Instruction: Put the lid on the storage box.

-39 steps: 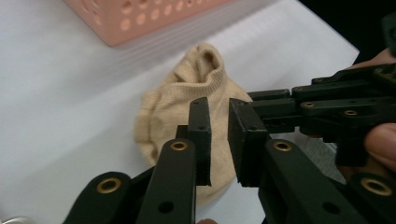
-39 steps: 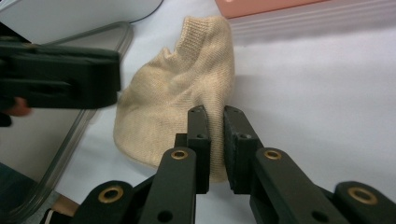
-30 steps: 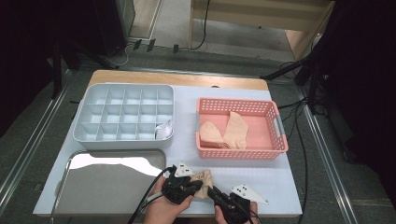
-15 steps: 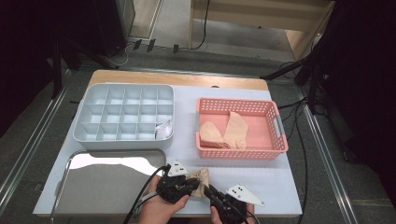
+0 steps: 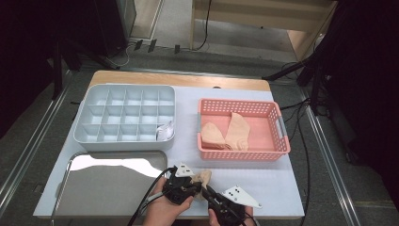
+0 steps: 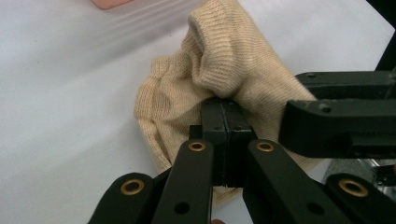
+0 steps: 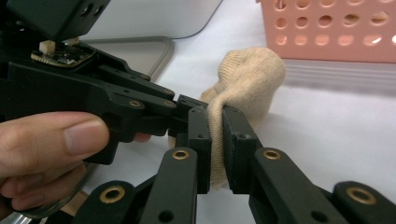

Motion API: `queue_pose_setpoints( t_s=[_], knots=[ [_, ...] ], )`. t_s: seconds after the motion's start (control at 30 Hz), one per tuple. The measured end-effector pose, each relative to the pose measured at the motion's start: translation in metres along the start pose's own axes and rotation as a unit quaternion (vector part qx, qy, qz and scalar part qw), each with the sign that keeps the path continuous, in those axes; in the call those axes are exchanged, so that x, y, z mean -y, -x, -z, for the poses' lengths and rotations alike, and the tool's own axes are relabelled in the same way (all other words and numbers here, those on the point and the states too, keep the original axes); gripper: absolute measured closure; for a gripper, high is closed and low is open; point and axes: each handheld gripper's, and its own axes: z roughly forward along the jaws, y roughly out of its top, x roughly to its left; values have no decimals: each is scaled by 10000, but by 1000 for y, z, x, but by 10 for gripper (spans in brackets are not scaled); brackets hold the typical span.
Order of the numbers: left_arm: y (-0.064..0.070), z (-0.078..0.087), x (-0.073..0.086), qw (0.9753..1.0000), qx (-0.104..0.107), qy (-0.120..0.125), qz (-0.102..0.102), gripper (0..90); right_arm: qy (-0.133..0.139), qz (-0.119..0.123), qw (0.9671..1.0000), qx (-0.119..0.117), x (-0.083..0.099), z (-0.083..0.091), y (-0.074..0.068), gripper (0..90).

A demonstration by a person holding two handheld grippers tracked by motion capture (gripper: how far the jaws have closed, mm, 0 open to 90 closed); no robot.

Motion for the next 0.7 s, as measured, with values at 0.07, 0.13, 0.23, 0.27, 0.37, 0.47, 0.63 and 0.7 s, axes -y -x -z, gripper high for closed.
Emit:
queue_pose_setpoints(
  t_s=[0.07, 0.13, 0.23, 0.27, 0.37, 0.47, 0.63, 0.7],
  knots=[
    [-3, 1, -1, 10000, 57, -44, 31, 900, -25, 65, 10000, 17, 0, -2, -3, 828],
    [-5, 0, -1, 9999, 125, -32, 92, 900, -42, 129, 9999, 47, -1, -4, -5, 827],
    [-9, 1, -2, 9996, 226, -67, 148, 900, -64, 161, 9998, 50, -1, -6, -6, 827],
    [-11, 2, -2, 9995, 261, -53, 157, 900, -67, 165, 9998, 40, 0, -6, -6, 826],
    [-16, 15, -3, 9997, 114, 117, 194, 792, -135, 243, 9996, 41, 0, -9, -5, 825],
    [-23, 31, -4, 9993, 5, 288, 240, 783, -215, 235, 9995, 61, 2, -11, -7, 824],
    [-31, 27, 1, 9996, -60, -65, 280, 772, -198, 285, 9994, 75, 2, -13, -10, 824],
    [-32, 21, 4, 9994, -58, -126, 319, 802, -165, 312, 9994, 61, 2, -13, -11, 824]
  ],
)
